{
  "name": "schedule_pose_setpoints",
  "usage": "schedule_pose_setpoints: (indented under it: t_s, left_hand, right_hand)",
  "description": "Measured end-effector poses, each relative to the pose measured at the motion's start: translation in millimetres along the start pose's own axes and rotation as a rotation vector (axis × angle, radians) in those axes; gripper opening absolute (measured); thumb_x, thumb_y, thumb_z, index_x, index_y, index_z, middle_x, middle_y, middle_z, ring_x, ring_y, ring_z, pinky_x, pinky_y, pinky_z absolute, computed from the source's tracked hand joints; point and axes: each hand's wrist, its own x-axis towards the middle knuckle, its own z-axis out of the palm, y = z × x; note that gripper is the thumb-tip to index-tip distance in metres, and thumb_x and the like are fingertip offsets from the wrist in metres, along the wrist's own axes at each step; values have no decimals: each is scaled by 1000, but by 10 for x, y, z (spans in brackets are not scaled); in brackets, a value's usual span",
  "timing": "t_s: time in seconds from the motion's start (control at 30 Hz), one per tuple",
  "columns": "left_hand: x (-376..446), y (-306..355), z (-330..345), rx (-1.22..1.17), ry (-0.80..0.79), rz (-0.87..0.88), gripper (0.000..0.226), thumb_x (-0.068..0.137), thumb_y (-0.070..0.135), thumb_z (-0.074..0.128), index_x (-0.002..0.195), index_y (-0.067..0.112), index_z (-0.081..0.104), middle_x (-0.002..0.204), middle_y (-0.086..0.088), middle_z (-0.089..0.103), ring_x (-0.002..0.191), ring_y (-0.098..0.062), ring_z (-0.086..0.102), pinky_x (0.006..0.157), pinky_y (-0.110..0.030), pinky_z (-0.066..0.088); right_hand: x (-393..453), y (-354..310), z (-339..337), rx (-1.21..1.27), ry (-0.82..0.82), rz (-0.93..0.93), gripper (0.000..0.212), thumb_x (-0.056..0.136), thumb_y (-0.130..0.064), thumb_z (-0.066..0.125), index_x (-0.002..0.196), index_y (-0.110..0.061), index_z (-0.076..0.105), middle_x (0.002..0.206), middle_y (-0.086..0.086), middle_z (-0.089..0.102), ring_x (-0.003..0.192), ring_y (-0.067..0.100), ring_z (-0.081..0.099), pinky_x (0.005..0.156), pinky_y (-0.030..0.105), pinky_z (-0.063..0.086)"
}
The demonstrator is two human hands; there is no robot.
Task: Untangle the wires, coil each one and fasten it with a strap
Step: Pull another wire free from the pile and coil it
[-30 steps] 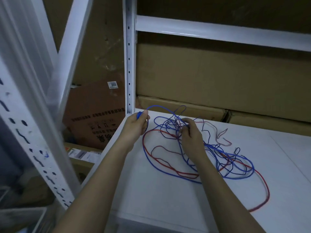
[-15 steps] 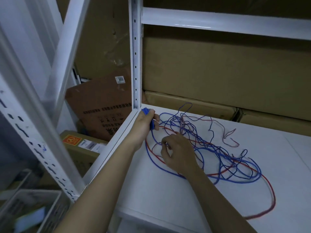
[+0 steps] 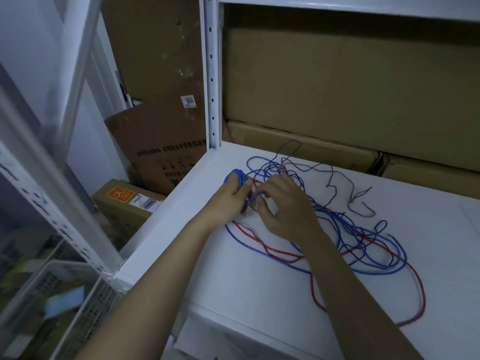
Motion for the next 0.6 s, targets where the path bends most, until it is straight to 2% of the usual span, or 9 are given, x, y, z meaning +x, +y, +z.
schedule_pose_setpoints:
  t_s: [0.07, 0.13, 0.2, 0.27, 0.37, 0.43, 0.5, 0.53, 0.6]
  left_hand:
    - [-34, 15, 32, 8, -18, 2, 29, 103, 33, 38, 86, 10, 43, 78, -19, 51, 69, -17, 45, 73, -41, 41]
    - [-65, 41, 59, -12, -53, 7, 32, 103, 35, 37, 84, 11, 44, 71, -8, 51, 63, -12, 44, 68, -31, 38]
    - [-90, 76, 72, -2, -60, 0, 39, 102, 41, 36, 84, 9, 49, 64, 3, 51, 58, -8, 44, 66, -27, 36]
    - [-112, 100, 78, 6, -42, 22, 47, 102, 43, 35, 87, 4, 55, 60, 5, 49, 53, -4, 43, 63, -23, 35]
    - [-172, 94, 84, -47, -2, 69, 46, 102, 39, 38, 84, 1, 56, 55, 7, 46, 46, -1, 40, 57, -19, 33]
    - [-213, 97, 92, -56, -23, 62, 41, 100, 42, 40, 83, 10, 60, 53, 10, 47, 46, 0, 41, 55, -15, 35]
    - [-230, 112, 113, -39, -77, 29, 43, 94, 52, 43, 88, 16, 65, 56, 13, 55, 50, 1, 46, 57, -11, 37]
    - [-230, 113, 127, -24, -100, 19, 49, 90, 57, 45, 91, 13, 66, 62, 11, 58, 55, 0, 47, 60, -14, 39]
    - [-227, 113, 148, 14, -120, 6, 51, 88, 58, 49, 91, 9, 65, 70, 1, 59, 59, -5, 49, 63, -20, 41]
  right_hand:
    - [-14, 28, -16, 16, -17, 14, 10, 84, -7, 59, 91, -4, 67, 83, 7, 60, 79, 24, 54, 69, 30, 44]
    - [-14, 50, -41, 28, -33, 25, 11, 85, -7, 61, 93, -4, 67, 85, 7, 60, 80, 25, 57, 67, 33, 47]
    - [-8, 60, -67, 34, -41, 43, 9, 86, -10, 62, 94, -6, 66, 86, 5, 59, 79, 24, 57, 66, 33, 47]
    - [2, 67, -99, 53, -34, 101, 14, 86, -16, 68, 96, -7, 64, 87, 2, 56, 77, 21, 56, 63, 36, 48]
    - [4, 96, -139, 46, 22, 186, 28, 79, -30, 77, 90, -8, 63, 83, -5, 50, 71, 13, 49, 58, 30, 44]
    - [1, 133, -167, 58, 35, 251, 31, 75, -34, 80, 84, -9, 63, 80, -7, 51, 69, 9, 48, 57, 22, 39]
    - [-1, 182, -180, 108, 41, 280, 23, 77, -26, 79, 80, -8, 64, 78, -6, 51, 67, 6, 47, 57, 15, 37]
    - [2, 203, -180, 144, 44, 287, 17, 79, -20, 77, 80, -7, 66, 78, -6, 51, 67, 5, 47, 57, 15, 38]
    - [17, 226, -175, 233, 38, 299, 7, 82, -12, 73, 82, -6, 70, 81, -3, 54, 71, 7, 51, 62, 20, 44]
